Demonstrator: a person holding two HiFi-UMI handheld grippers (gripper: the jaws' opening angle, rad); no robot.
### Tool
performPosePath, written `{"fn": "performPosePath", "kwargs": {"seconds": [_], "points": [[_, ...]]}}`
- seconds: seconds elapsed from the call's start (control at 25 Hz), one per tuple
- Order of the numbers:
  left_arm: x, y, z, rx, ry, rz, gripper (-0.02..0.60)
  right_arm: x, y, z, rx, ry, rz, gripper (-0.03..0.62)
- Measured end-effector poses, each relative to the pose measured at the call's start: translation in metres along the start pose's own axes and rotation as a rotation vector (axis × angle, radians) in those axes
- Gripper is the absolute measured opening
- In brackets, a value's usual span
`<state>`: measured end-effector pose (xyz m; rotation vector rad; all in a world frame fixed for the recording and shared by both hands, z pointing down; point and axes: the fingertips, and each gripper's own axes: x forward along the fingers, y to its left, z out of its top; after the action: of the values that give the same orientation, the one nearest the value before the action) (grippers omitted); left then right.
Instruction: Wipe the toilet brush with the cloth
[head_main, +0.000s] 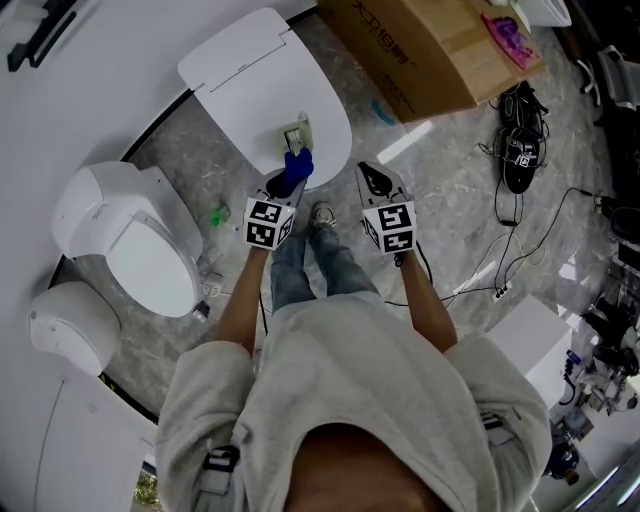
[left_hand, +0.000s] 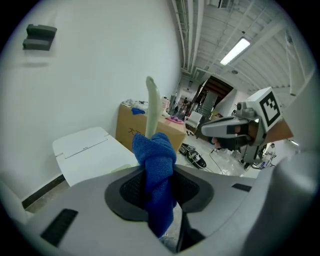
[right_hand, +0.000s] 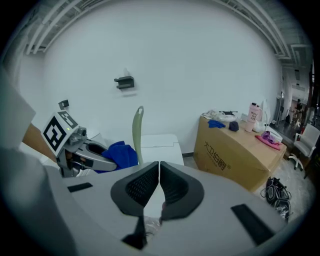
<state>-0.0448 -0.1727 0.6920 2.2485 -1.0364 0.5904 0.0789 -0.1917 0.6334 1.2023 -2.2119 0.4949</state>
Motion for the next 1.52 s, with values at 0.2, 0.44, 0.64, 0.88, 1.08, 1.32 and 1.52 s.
{"fn": "performPosePath", "kwargs": {"seconds": [0.2, 0.44, 0.64, 0.88, 1.08, 1.32, 1.52], "points": [[-0.02, -0.032, 0.036, 0.011, -0.113, -0.022, 0.127, 0.0, 0.005, 0.0, 0.003, -0.008, 0.006, 0.032], [-0.034, -0.06, 0.087, 0.026, -0.244, -0.008, 0.127, -0.005, 0.003, 0.001, 0.005, -0.019, -0.001, 0.032], [-0.033, -0.049, 0.101, -0.028, -0.261, 0.122, 0.127, -0.008, -0.001, -0.002, 0.012, -0.019, -0.013, 0.032], [-0.028, -0.037, 0.101, -0.08, -0.255, 0.178, 0.127, -0.01, 0.0, -0.004, 0.013, -0.019, -0.01, 0.032], [-0.024, -0.029, 0.097, -0.117, -0.247, 0.175, 0.127, -0.01, 0.001, -0.006, 0.014, -0.015, -0.009, 0.032], [-0.016, -0.023, 0.081, -0.141, -0.217, 0.182, 0.127, -0.009, -0.002, -0.007, 0.013, -0.01, -0.009, 0.032], [-0.007, -0.016, 0.061, -0.146, -0.174, 0.191, 0.127, -0.006, -0.002, -0.009, 0.012, -0.001, -0.008, 0.032]]}}
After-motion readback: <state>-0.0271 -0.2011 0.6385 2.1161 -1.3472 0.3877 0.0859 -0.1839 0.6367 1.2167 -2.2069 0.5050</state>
